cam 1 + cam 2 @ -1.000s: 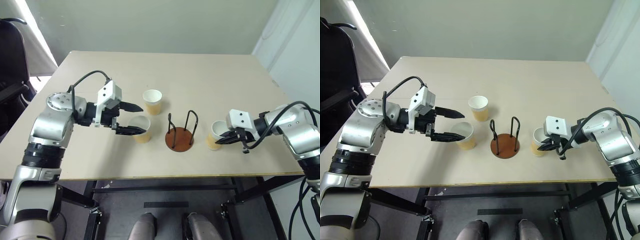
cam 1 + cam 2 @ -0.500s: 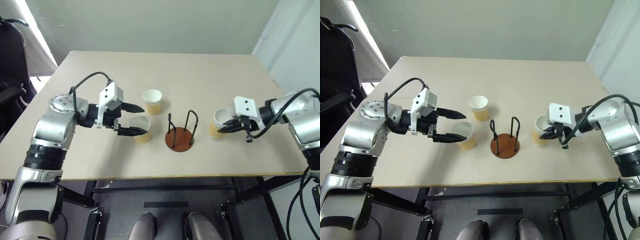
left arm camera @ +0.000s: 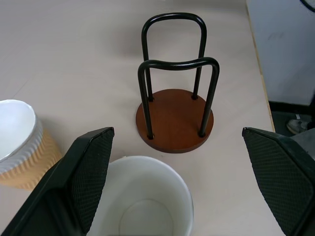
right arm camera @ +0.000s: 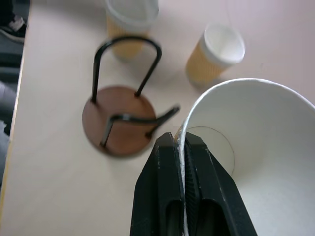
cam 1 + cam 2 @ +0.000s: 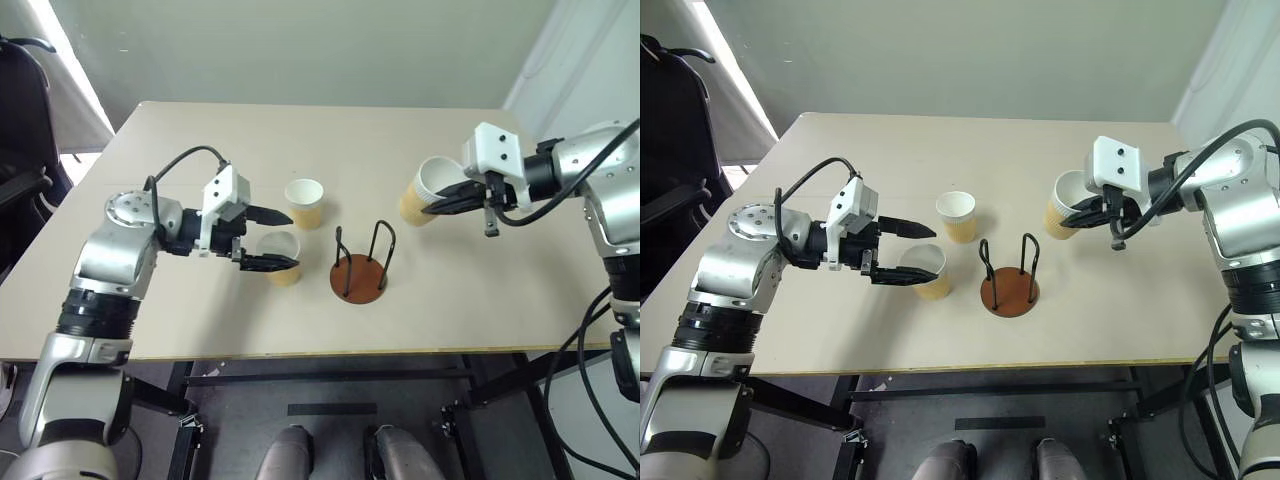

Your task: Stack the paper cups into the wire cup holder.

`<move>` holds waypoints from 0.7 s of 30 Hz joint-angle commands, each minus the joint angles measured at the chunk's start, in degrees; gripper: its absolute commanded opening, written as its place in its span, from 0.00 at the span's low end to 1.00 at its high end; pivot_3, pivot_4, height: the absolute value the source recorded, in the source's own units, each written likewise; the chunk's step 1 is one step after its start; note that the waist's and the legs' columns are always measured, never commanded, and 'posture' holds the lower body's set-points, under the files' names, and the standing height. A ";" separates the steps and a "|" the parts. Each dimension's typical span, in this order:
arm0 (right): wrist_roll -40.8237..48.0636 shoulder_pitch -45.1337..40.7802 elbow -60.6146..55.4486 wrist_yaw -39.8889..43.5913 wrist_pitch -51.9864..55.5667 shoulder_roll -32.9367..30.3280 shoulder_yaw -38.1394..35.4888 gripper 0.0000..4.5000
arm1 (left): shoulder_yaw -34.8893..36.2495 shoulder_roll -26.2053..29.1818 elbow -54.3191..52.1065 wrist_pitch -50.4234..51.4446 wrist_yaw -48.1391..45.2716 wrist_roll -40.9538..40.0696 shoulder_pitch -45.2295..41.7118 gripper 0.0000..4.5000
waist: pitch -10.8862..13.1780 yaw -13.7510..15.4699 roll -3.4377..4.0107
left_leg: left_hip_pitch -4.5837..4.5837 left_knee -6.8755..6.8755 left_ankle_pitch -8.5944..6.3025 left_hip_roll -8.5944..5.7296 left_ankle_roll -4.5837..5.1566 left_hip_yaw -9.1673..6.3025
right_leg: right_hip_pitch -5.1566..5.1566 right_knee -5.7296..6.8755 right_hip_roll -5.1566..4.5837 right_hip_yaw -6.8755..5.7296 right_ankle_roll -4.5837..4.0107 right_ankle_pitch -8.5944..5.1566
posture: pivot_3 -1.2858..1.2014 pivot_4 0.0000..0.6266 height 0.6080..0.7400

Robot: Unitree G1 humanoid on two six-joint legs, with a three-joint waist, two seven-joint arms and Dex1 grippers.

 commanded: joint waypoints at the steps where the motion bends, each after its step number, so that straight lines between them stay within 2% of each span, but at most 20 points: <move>1: 1.13 -1.77 -2.78 -0.35 0.87 0.48 -1.33 0.01 | 0.67 0.07 0.22 -1.12 -0.04 0.27 -1.89 1.00 | 0.00 0.01 0.00 | 0.00 0.00 0.00 0.00 0.00 0.00 | 0.00 0.00 0.00 0.00 0.00 0.00 | 0.52 0.24 1.00; 15: 3.00 -0.48 -9.40 -0.93 4.90 7.02 1.11 0.01 | 1.07 0.22 0.25 -1.23 -0.06 0.43 -1.83 1.00 | 0.00 -0.03 0.00 | -0.01 0.00 0.01 0.00 -0.01 0.00 | -0.02 0.00 0.01 0.00 -0.08 -0.05 | 0.52 0.24 1.00; 21: 2.85 0.76 -10.31 -0.91 4.91 7.92 2.28 0.01 | 1.23 0.39 -0.11 -0.95 0.17 0.33 -1.58 1.00 | 0.00 -0.03 0.00 | -0.01 0.00 0.01 0.00 -0.01 0.00 | -0.02 0.01 0.01 0.00 -0.08 -0.05 | 0.52 0.24 1.00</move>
